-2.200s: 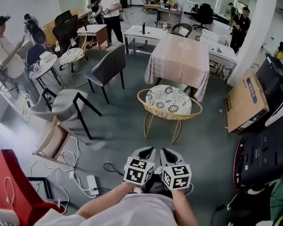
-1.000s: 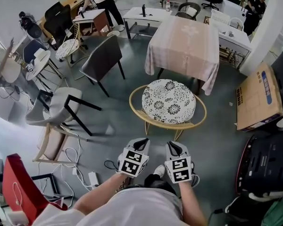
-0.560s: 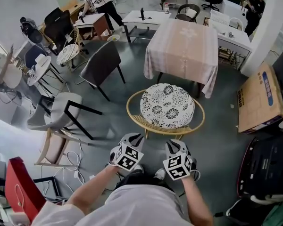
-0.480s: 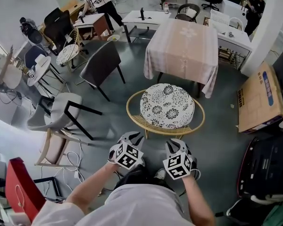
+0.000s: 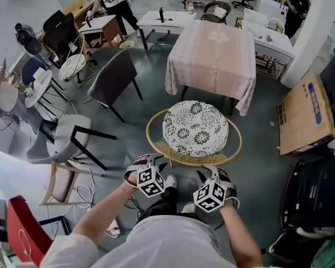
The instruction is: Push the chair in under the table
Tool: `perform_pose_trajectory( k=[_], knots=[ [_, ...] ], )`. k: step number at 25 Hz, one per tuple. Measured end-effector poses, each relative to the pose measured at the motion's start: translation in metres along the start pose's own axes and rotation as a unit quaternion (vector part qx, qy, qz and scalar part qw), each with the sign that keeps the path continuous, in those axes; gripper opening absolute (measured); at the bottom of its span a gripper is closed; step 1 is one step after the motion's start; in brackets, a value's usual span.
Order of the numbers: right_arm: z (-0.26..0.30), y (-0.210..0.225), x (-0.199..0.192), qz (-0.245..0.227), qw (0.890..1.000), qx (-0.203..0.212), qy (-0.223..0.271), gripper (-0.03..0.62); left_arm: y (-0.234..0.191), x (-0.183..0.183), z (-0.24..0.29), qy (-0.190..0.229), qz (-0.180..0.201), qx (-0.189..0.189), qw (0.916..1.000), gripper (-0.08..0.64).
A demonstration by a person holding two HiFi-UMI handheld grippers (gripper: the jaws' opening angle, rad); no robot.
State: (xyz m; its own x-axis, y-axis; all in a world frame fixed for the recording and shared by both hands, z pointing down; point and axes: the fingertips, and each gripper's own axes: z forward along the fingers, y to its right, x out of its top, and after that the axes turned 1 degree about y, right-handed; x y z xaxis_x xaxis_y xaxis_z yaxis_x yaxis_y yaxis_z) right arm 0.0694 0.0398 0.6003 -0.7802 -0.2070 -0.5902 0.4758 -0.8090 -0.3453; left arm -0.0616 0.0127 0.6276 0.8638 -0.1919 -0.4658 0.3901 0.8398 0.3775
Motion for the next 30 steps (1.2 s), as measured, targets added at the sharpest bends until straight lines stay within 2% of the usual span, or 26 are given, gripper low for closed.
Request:
perform_pose_trajectory(
  k=[4, 10, 17, 19, 20, 24, 30],
  knots=[
    [0.013, 0.001, -0.001, -0.023, 0.999, 0.010, -0.020, 0.094, -0.006, -0.011, 0.014, -0.011, 0.050, -0.016, 0.9986, 0.140],
    [0.029, 0.002, -0.008, -0.061, 0.997, 0.016, -0.052, 0.097, -0.011, -0.014, 0.020, 0.001, 0.127, -0.031, 0.9914, 0.141],
    [0.042, 0.003, -0.007, -0.074, 0.995, 0.024, -0.062, 0.097, -0.010, -0.010, 0.035, 0.000, 0.166, -0.057, 0.9846, 0.141],
    [0.044, 0.002, -0.006, -0.069, 0.995, 0.032, -0.064, 0.097, -0.010, -0.008, 0.038, 0.001, 0.171, -0.067, 0.9831, 0.138],
    [0.045, 0.002, -0.007, -0.063, 0.995, 0.036, -0.066, 0.095, -0.010, -0.007, 0.039, 0.000, 0.168, -0.074, 0.9830, 0.114],
    [0.045, 0.004, -0.005, -0.039, 0.994, 0.059, -0.080, 0.097, -0.012, -0.005, 0.038, -0.004, 0.154, -0.091, 0.9839, 0.114],
    [0.046, 0.006, -0.006, -0.024, 0.994, 0.060, -0.083, 0.095, -0.013, -0.006, 0.041, -0.006, 0.136, -0.104, 0.9853, 0.119]
  ],
)
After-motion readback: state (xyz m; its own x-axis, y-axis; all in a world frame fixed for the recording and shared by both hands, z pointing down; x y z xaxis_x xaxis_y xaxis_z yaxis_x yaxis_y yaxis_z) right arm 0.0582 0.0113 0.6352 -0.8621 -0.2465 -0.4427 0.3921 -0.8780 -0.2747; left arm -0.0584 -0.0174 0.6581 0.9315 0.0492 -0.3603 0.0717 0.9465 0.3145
